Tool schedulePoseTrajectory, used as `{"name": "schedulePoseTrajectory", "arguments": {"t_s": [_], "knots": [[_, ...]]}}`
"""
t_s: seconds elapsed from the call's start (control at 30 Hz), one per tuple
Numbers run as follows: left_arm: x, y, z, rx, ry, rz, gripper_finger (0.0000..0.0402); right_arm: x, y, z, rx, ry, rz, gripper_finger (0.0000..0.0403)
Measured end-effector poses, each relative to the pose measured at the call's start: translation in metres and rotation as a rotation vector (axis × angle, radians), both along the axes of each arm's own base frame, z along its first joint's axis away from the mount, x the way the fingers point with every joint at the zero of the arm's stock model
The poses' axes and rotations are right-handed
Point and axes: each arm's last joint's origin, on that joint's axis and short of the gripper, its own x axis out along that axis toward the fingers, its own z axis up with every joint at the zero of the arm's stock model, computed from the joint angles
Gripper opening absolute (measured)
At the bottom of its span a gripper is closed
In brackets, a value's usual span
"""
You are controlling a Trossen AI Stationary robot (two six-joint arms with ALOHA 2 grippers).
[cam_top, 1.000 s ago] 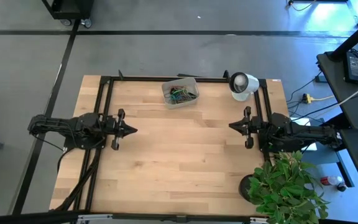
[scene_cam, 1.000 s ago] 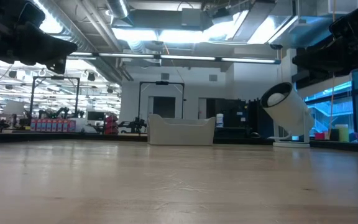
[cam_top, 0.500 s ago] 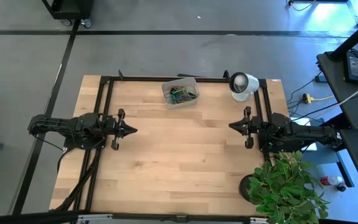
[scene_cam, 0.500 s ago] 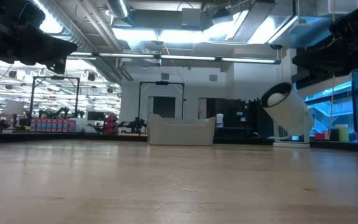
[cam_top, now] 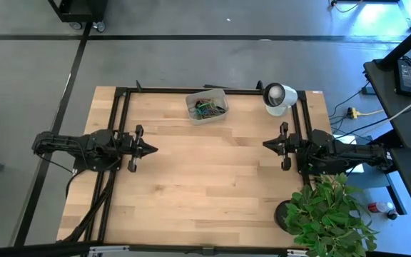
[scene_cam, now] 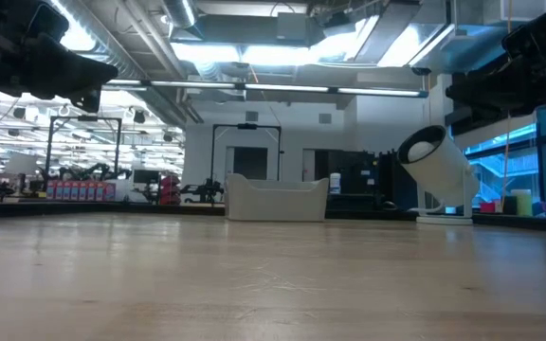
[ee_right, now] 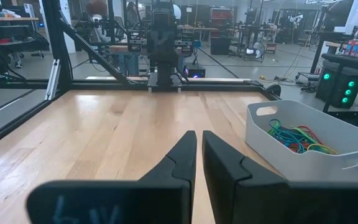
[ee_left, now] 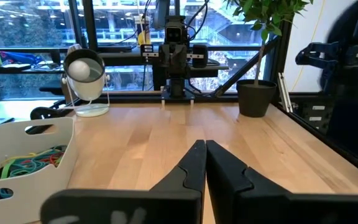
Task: Pick and place rubber bands into bin
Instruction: Return to Home Position
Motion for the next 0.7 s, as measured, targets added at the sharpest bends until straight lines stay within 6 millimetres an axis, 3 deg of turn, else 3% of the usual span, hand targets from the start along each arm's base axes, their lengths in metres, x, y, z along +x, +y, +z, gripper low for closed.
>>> {"name": "schedulePoseTrajectory", "arguments": {"t_s": [0.7], "knots": [[0.0,0.0,0.0,0.0,0.0,0.0,0.0004,0.0,0.0,0.0,0.0,0.0,0.0,0.0032]]}}
